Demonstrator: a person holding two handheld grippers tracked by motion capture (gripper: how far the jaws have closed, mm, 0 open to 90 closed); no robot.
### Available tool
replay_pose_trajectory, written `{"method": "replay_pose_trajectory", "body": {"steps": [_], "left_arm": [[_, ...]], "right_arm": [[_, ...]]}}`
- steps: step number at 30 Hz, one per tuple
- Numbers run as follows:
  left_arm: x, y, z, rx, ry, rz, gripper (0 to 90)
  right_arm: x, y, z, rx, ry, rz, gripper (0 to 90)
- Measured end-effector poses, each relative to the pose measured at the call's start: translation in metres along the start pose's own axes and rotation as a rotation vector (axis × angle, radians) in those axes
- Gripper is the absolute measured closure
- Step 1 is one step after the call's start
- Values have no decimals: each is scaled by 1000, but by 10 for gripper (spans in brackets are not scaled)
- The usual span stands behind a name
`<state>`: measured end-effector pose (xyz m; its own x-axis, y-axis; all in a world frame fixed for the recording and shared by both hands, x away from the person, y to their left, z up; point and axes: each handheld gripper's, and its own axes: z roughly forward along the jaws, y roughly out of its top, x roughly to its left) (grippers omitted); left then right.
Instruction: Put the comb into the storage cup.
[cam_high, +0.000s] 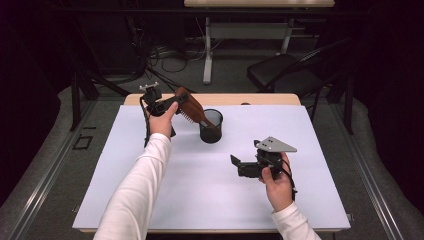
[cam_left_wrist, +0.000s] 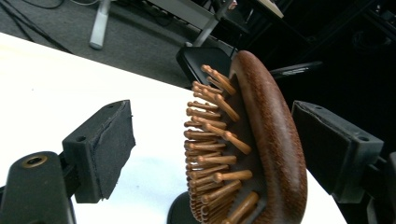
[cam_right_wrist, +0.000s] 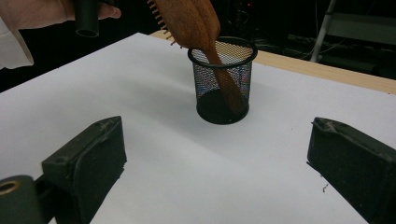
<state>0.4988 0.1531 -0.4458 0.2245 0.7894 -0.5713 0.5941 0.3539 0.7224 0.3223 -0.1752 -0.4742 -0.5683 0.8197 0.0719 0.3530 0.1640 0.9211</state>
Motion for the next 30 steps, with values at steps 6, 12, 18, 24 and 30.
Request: {"method": "replay_pose_trajectory", "body": {"steps": [6,12,18,24,30], "left_arm": [[2,3,-4,-11,-12,-15,92],[2,4,-7,-4,-10,11,74],[1,6,-10,-3,-27,29,20],[0,7,-13,-5,-27,37,4],[1,9,-16,-2,-34,23,4]], "right_arm": [[0,0,0,1,0,-2,39],[0,0,0,2,0,-2,39],[1,0,1,3,0,0,39],[1,0,1,4,1,0,38],[1,-1,1,5,0,0,39]]}}
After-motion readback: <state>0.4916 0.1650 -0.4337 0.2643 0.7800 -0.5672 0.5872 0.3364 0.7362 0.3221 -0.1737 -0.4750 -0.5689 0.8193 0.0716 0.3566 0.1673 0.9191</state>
